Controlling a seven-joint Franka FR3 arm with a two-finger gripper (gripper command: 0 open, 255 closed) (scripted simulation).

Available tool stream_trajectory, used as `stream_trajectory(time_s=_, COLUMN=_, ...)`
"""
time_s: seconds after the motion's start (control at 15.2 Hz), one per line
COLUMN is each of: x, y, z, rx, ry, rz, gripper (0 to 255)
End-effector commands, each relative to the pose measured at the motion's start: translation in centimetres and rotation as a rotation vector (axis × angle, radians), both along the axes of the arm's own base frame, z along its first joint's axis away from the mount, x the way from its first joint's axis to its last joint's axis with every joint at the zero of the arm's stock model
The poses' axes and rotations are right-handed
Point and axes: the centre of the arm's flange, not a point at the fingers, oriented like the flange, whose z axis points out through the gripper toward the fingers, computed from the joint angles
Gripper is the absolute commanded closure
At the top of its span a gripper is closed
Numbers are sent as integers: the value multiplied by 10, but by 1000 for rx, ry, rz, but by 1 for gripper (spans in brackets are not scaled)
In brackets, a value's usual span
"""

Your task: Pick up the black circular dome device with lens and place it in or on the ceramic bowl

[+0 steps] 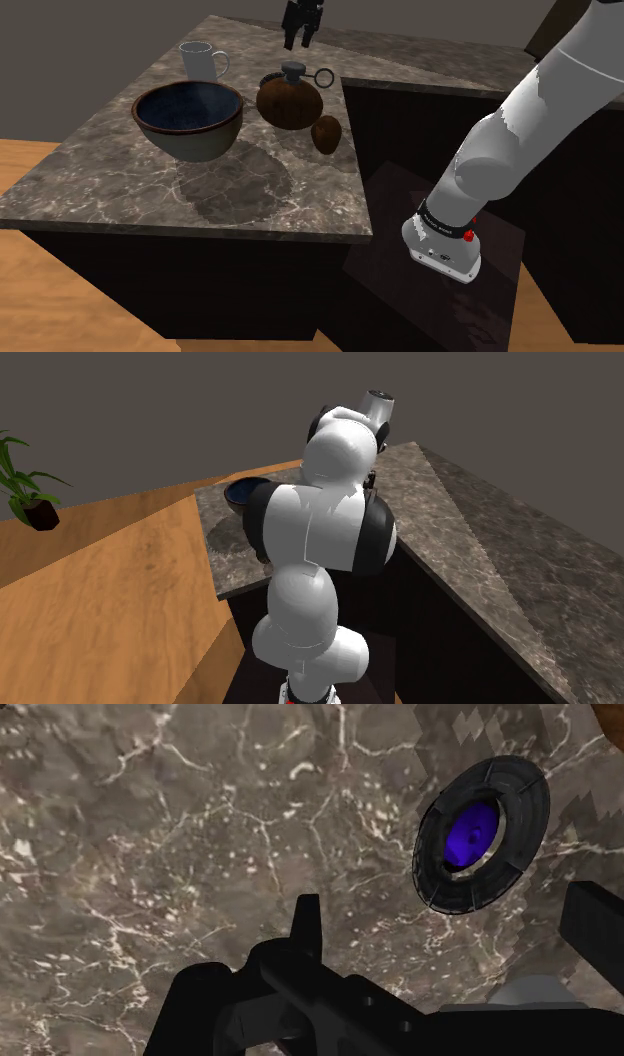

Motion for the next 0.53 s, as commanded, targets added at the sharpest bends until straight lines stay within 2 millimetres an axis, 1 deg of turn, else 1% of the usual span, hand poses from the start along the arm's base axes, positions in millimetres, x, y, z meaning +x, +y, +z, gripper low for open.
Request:
stream_trajectory(time_s=0.0, x=26, y=-3, z=-9, rx=18, ry=4, rz=15, gripper=0)
stream_trajectory(time_s=0.46, x=30, y=5, z=-45, rx=18, ry=4, rz=15, gripper=0)
